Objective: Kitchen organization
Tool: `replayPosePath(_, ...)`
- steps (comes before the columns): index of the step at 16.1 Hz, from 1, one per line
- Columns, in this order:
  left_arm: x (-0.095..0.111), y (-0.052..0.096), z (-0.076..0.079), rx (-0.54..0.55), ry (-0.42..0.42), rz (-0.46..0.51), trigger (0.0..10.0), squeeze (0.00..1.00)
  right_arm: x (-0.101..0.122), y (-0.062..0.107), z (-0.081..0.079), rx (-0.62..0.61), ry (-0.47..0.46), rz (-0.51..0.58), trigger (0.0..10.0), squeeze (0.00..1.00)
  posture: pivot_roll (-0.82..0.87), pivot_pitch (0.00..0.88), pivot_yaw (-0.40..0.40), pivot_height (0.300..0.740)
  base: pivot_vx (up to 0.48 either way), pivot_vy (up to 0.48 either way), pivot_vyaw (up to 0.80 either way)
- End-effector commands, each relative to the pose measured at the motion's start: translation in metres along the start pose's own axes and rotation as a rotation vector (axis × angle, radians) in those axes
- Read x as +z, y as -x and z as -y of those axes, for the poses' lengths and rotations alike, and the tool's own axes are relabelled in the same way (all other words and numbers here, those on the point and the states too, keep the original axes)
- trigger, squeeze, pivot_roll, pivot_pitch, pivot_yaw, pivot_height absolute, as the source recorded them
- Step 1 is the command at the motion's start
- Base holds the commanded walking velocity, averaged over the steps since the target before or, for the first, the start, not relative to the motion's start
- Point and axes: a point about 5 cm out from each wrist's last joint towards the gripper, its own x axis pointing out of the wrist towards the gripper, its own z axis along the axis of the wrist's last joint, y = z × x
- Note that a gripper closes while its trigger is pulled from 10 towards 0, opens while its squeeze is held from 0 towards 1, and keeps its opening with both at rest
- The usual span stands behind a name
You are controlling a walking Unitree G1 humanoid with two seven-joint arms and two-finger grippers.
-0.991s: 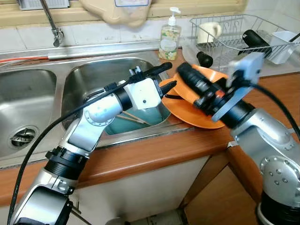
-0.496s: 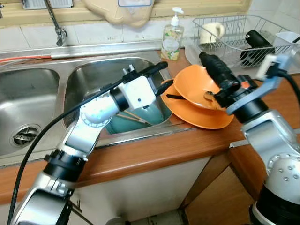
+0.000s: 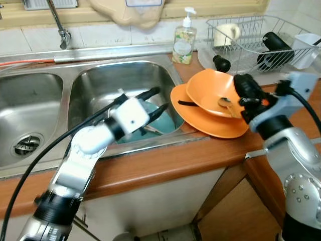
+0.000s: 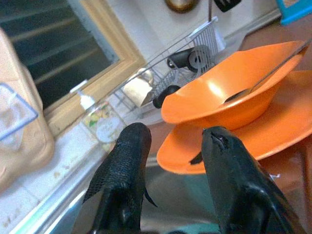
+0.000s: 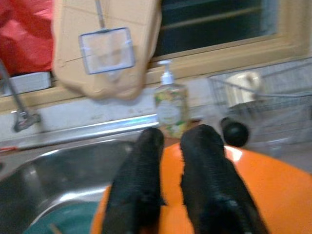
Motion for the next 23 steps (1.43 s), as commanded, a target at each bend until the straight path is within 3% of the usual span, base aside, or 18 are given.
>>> replayPosePath(1,0.004,0.004,-0.003,0.025,0.021,0.002,10.0,0.00,0.005,0.005,0.004,-0.029,0.032,0.044,10.0,1.00,-0.09,0.000,0.021,0.740,0.000,0.000,0.00)
replayPosePath(5,0.002,0.011,0.004,0.080,0.159,-0.003,10.0,0.00,0.007,0.021,0.025,-0.077,0.011,0.074,10.0,1.00,-0.10,0.000,0.027,0.740,0.000,0.000,0.00)
replayPosePath(9,0.002,0.012,0.006,0.077,0.200,-0.012,10.0,0.00,0.004,0.040,0.033,-0.021,0.027,0.049,10.0,1.00,-0.10,0.000,0.029,0.740,0.000,0.000,0.00)
replayPosePath(11,0.003,0.012,0.008,0.069,0.216,-0.010,10.0,0.00,0.001,0.041,0.030,0.037,0.012,0.021,10.0,1.00,-0.10,0.000,0.029,0.740,0.000,0.000,0.00)
replayPosePath(12,0.005,0.011,0.012,0.047,0.228,-0.006,10.0,0.00,-0.004,0.040,0.017,0.107,0.016,-0.009,10.0,1.00,-0.10,0.000,0.027,0.740,0.000,0.000,0.00)
replayPosePath(15,0.006,0.010,0.016,0.025,0.237,-0.007,10.0,0.00,-0.016,0.037,0.010,0.092,0.059,-0.067,10.0,1.00,-0.10,0.000,0.026,0.740,0.000,0.000,0.00)
replayPosePath(16,0.006,0.010,0.017,0.018,0.242,-0.006,10.0,0.00,-0.020,0.036,0.010,0.080,0.067,-0.083,10.0,0.56,-0.10,0.000,0.025,0.740,0.000,0.000,0.00)
replayPosePath(17,0.008,0.008,0.020,0.006,0.248,-0.001,10.0,0.00,-0.028,0.034,0.010,0.051,0.097,-0.122,10.0,0.00,-0.10,0.000,0.023,0.740,0.000,0.000,0.00)
replayPosePath(20,0.010,0.006,0.025,-0.011,0.263,0.006,10.0,0.00,-0.037,0.032,0.011,-0.041,0.123,-0.157,10.0,0.00,-0.10,0.000,0.019,0.740,0.000,0.000,0.00)
replayPosePath(21,0.011,0.006,0.027,-0.024,0.277,0.012,10.0,0.00,-0.039,0.031,0.009,-0.039,0.117,-0.161,8.2,0.00,-0.10,0.000,0.019,0.740,0.000,0.000,0.00)
replayPosePath(23,0.012,0.008,0.031,-0.052,0.290,0.015,10.0,0.00,-0.044,0.031,0.005,-0.031,0.099,-0.172,0.0,0.00,-0.10,0.000,0.018,0.740,0.000,0.000,0.00)
